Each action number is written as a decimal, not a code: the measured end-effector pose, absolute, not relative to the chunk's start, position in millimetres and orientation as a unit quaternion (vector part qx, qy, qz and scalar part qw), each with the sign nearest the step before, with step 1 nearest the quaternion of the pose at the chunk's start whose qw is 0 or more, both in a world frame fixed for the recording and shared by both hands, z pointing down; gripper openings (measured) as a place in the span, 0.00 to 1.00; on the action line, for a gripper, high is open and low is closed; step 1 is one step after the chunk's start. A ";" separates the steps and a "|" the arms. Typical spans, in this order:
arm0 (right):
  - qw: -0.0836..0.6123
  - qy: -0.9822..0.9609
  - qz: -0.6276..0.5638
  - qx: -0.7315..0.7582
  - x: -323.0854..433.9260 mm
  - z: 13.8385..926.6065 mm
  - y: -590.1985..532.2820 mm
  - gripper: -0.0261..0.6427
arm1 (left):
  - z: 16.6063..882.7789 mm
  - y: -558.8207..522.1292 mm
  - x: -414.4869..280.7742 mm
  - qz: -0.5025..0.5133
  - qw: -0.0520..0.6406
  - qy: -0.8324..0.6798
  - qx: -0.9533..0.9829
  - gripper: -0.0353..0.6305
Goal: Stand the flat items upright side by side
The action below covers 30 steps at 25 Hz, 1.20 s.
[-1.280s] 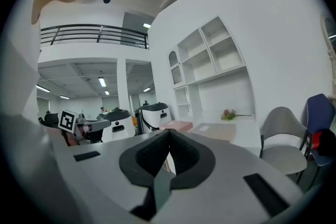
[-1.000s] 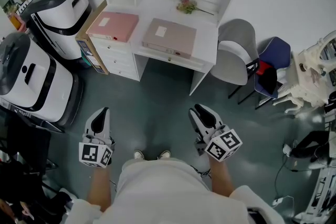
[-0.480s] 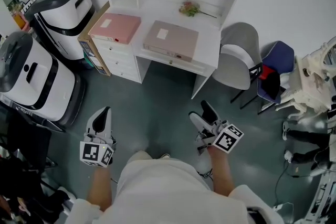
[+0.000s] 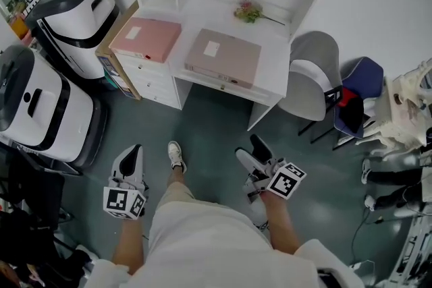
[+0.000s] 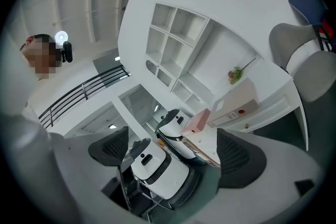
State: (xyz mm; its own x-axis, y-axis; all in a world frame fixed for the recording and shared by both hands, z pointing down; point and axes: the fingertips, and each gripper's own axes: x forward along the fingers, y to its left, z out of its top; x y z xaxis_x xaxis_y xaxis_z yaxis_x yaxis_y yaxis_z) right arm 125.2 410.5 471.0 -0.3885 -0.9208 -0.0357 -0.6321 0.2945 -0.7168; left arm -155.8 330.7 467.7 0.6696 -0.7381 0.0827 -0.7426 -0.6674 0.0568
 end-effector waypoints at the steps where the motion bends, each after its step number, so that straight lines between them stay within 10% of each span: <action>1: 0.227 0.768 -0.318 -0.507 126.6 475.7 398.2 0.79 | 471.5 315.3 -148.1 0.025 0.045 -0.396 0.917 0.08; 16: 0.219 0.658 -0.383 -0.611 152.9 520.6 159.4 0.79 | 454.5 -25.2 -99.1 0.021 0.043 -0.279 0.959 0.08; 30: 0.302 0.489 -0.508 -0.642 209.8 643.3 122.8 0.79 | 466.1 -103.9 -12.3 0.046 0.067 -0.218 0.972 0.08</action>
State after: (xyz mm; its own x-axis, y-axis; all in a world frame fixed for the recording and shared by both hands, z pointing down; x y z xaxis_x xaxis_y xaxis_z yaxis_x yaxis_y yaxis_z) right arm 209.8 122.8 643.3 0.0055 -0.9343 0.3564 -0.3208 -0.3392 -0.8843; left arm -12.3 -103.9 466.1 0.9005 -0.4183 0.1188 -0.4307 -0.8957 0.1108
